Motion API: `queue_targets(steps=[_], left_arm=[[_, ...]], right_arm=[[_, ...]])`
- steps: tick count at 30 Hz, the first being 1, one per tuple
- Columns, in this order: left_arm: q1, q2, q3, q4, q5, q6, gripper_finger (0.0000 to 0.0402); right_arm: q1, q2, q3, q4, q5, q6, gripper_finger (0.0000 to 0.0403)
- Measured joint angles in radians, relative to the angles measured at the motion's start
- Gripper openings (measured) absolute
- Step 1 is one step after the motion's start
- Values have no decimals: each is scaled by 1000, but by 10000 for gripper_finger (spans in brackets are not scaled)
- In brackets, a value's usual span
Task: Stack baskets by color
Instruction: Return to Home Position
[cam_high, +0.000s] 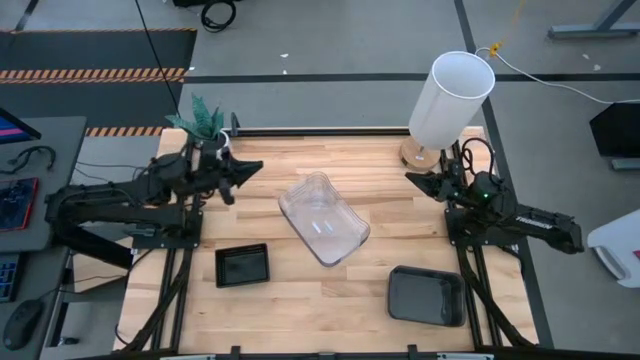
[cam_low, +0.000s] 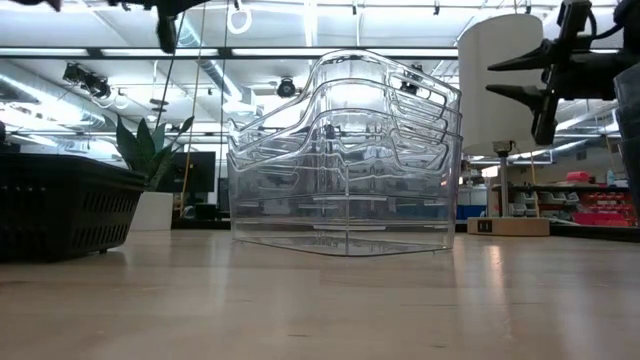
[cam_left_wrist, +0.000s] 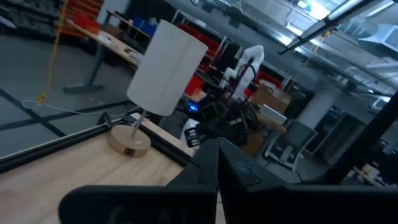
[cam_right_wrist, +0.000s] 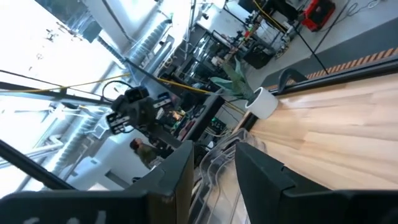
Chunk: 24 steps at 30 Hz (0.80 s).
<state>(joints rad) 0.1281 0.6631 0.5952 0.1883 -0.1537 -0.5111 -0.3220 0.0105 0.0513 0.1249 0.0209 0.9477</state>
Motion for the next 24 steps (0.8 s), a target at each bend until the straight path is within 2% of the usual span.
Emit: queue_targets(steps=[10, 24], left_arm=[[-10, -215, -202, 28, -72, -32, 4], [-10, -473, -454, 52, -116, -158, 3]], right_arm=[[236, 31, 0, 0, 224, -35, 102], [436, 156, 0, 41, 404, -5, 97]])
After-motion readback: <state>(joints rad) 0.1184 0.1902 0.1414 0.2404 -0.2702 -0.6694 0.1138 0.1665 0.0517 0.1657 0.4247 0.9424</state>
